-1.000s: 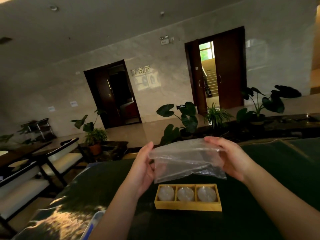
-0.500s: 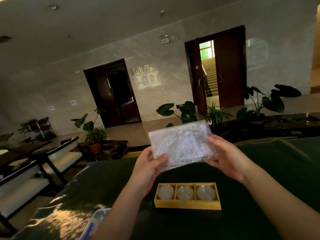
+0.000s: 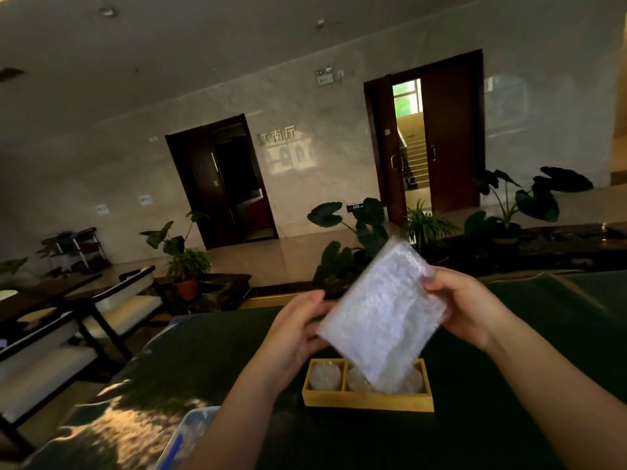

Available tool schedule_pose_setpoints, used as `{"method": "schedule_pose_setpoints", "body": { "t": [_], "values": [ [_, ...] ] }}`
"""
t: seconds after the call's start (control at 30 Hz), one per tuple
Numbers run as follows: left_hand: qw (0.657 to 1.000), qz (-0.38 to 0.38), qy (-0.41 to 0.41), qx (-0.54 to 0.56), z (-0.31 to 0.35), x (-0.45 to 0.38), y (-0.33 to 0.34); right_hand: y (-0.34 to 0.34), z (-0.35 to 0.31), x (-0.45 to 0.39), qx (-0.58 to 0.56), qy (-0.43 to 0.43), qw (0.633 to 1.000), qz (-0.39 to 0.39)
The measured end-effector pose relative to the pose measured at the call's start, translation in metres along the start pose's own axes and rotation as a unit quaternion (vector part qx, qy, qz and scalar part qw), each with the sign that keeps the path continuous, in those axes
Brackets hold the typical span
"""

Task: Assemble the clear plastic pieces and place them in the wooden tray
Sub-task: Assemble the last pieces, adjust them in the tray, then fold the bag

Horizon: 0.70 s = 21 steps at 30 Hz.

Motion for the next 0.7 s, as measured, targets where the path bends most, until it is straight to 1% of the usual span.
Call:
{"method": "schedule_pose_setpoints", "body": {
  "t": [0.03,0.1,0.17,0.23,0.27,0.33,0.4,0.5,0.6,0.7],
  "values": [
    [1.0,0.016,0.0,-0.012,0.002,-0.001,-0.001,0.0,0.0,0.001,0.016,0.011,1.0,-0.016],
    [0.996,0.008,0.011,-0.089,0.007,-0.001,0.0,0.004,-0.001,0.003,0.033,0.024,0.998,-0.037],
    [0.985,-0.026,0.031,-0.167,0.008,0.0,0.006,0.012,-0.001,0.004,0.02,0.02,0.999,-0.023],
    [0.978,-0.047,0.051,-0.196,0.007,0.0,0.012,0.017,0.0,0.005,-0.015,0.011,1.0,0.002],
    [0.978,-0.042,0.059,-0.195,0.007,0.0,0.014,0.019,0.001,0.006,-0.035,0.011,0.999,-0.001],
    [0.983,-0.011,0.068,-0.173,0.005,-0.003,0.014,0.023,0.006,0.011,-0.052,0.025,0.998,-0.038],
    [0.986,0.008,0.081,-0.145,0.003,-0.006,0.011,0.025,0.012,0.014,-0.023,0.05,0.995,-0.081],
    [0.988,0.021,0.092,-0.122,0.003,-0.006,0.009,0.026,0.016,0.016,0.006,0.086,0.989,-0.12],
    [0.988,0.02,0.086,-0.128,0.002,-0.007,0.008,0.025,0.015,0.015,0.005,0.09,0.99,-0.107],
    [0.983,0.009,0.079,-0.163,0.001,-0.004,0.01,0.025,0.011,0.014,0.007,0.059,0.995,-0.077]
  ]
}}
Point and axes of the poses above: each hand's wrist, its own x-axis away from the middle knuckle, its own y-axis out of the palm, z = x × y, the point moved 2 cm from there along -x, towards the middle knuckle, and after that the axes turned 8 degrees about z, right-handed, at the moved point
